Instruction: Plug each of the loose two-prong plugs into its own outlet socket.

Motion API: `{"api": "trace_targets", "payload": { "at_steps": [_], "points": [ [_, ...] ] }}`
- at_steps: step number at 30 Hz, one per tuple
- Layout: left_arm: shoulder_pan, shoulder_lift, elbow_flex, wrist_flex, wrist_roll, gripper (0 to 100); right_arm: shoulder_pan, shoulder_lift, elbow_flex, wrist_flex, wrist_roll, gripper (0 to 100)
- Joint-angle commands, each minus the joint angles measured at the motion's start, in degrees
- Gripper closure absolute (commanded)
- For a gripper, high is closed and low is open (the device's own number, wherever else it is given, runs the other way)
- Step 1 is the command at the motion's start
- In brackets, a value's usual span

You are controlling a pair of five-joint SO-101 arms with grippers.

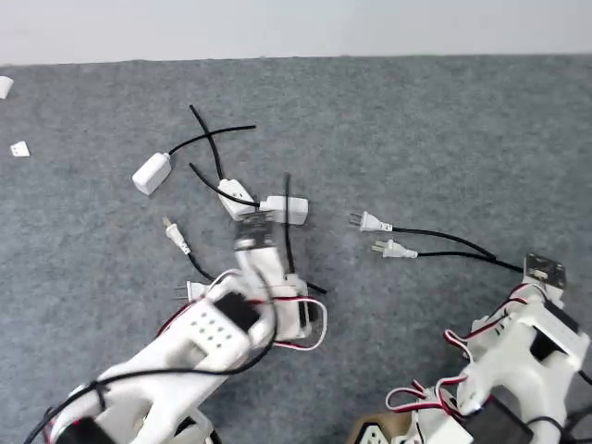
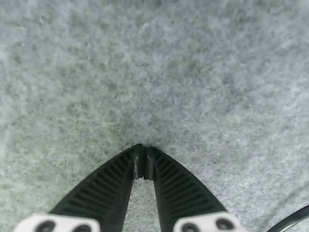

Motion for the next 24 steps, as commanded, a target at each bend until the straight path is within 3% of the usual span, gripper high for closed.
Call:
{"api": "trace_targets", "payload": {
  "at_steps": [1, 8, 12, 17, 24],
  "points": [
    [-2.2, -3.34, 3.21, -8.26, 0.35, 99, -1.45, -0.31, -1.58, -0.84, 0.18, 99.1],
    [-2.9, -3.25, 2.59, -4.31, -0.62, 99, -1.45, -0.31, -1.58, -0.66, 0.18, 99.1],
    [-2.99, -1.41, -1.27, 2.29, -6.51, 99, -1.45, -0.31, -1.58, -0.66, 0.18, 99.1],
    [-3.16, 7.3, -8.57, 10.02, -11.43, 99, -1.45, -0.31, -1.58, -0.66, 0.18, 99.1],
    [-3.25, 21.36, -15.96, 10.37, -11.43, 99, -1.45, -0.31, -1.58, -0.66, 0.18, 99.1]
  ]
}}
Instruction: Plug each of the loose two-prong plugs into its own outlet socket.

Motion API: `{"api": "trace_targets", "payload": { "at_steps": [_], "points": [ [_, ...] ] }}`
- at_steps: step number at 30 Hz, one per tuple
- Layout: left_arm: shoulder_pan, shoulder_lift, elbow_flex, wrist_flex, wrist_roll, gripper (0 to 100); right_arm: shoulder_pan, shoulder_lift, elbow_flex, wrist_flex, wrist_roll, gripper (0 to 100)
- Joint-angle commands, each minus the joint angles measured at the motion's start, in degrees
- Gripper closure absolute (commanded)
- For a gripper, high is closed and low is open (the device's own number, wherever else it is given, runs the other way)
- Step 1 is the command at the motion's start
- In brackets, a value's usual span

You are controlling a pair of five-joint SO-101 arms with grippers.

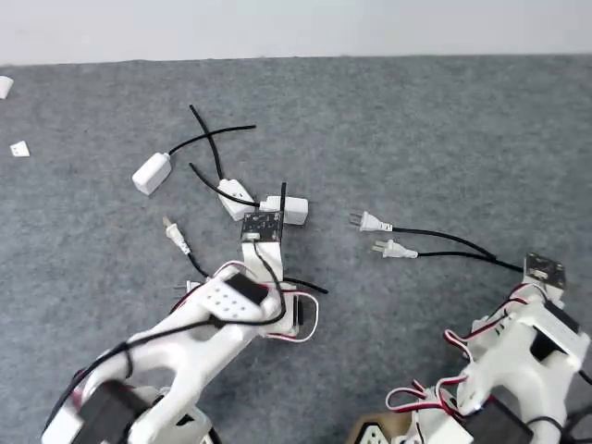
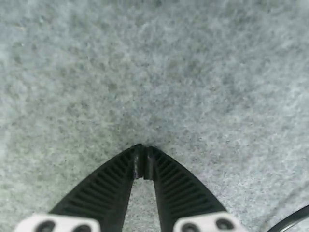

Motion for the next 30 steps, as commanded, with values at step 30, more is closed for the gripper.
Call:
{"api": "trace_targets", "payload": {
  "at_steps": [30],
  "points": [
    [-5.1, -20.22, -8.13, 21.54, -5.36, 65, -1.45, -0.31, -1.58, -0.75, 0.18, 99.1]
  ]
}}
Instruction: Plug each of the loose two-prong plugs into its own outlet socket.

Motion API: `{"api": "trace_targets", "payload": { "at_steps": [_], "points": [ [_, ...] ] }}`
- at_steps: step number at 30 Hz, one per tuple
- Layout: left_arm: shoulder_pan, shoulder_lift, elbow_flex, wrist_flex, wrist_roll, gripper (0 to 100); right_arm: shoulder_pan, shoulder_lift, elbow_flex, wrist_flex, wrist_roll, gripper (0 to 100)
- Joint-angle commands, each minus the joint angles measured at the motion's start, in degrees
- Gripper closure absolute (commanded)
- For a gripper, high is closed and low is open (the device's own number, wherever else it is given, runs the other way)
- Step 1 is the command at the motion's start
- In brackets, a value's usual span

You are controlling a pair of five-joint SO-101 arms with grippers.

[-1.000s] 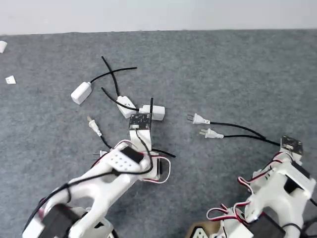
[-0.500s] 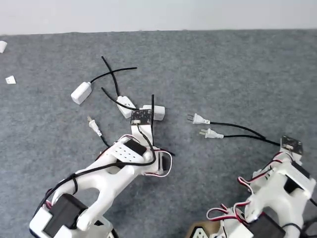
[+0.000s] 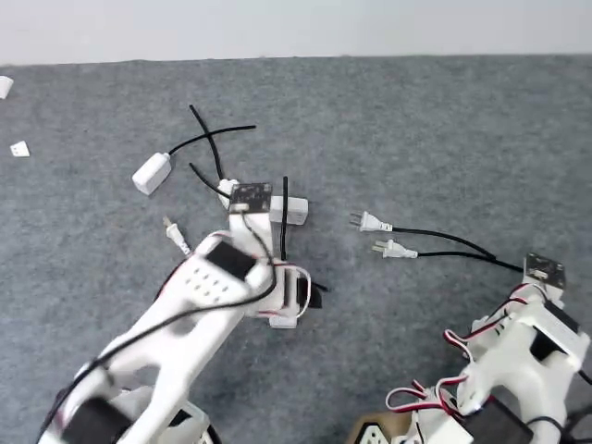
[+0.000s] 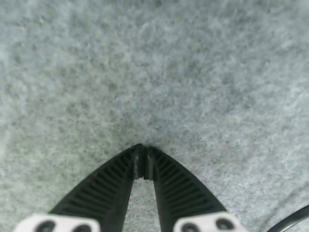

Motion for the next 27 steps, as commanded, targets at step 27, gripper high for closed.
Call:
{"api": "trace_targets", "payload": {
  "at_steps": [27],
  "points": [
    [-36.92, -9.41, 21.14, -26.9, -15.21, 65, -19.65, 1.19, -17.76, -5.85, -16.26, 98.7]
  ]
}}
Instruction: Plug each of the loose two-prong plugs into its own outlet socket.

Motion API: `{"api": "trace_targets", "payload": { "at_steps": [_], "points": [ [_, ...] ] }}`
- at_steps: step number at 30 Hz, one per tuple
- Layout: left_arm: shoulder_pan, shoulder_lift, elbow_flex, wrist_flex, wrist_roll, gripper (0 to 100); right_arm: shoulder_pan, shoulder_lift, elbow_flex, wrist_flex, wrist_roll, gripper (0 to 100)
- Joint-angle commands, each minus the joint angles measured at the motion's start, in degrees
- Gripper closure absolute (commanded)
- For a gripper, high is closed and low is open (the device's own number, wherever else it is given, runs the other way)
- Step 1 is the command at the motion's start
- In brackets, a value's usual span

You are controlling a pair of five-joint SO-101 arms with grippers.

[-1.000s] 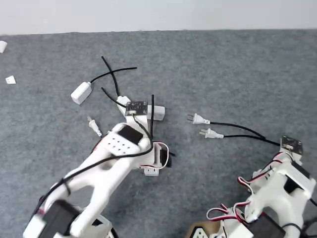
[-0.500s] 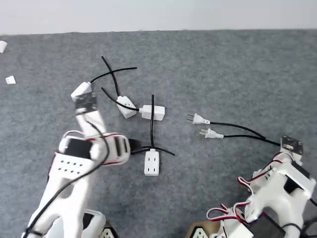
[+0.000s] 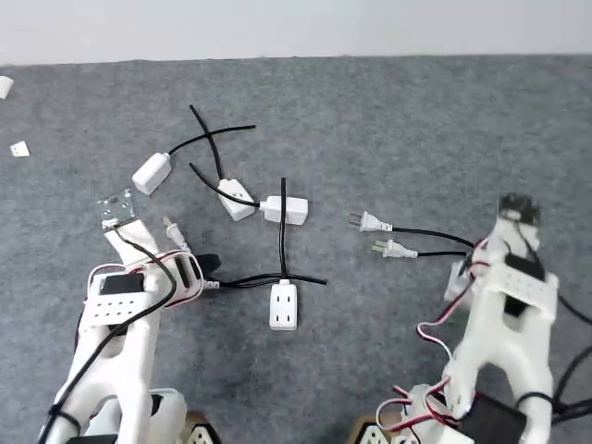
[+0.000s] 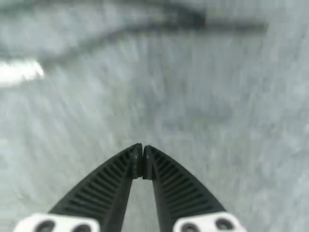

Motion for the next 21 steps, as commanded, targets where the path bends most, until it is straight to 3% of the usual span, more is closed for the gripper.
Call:
{"api": "trace_targets", "payload": {
  "at_steps": [1, 5, 12, 21],
  "points": [
    [-0.53, -1.32, -0.57, -0.18, -0.44, 65, -1.1, 2.07, -8.0, -2.24, -3.6, 98.7],
    [-0.18, -0.62, -0.84, -0.18, -0.44, 68, -1.19, 11.03, -16.7, 1.1, -6.51, 98.4],
    [-0.09, -0.7, -0.84, -0.18, -1.05, 84, -0.22, 31.08, -33.41, 9.8, -15.03, 91.6],
    [-0.09, -0.79, -0.84, 0.18, -3.6, 84, 1.71, 37.41, -40.79, 12.79, -18.99, 91.0]
  ]
}}
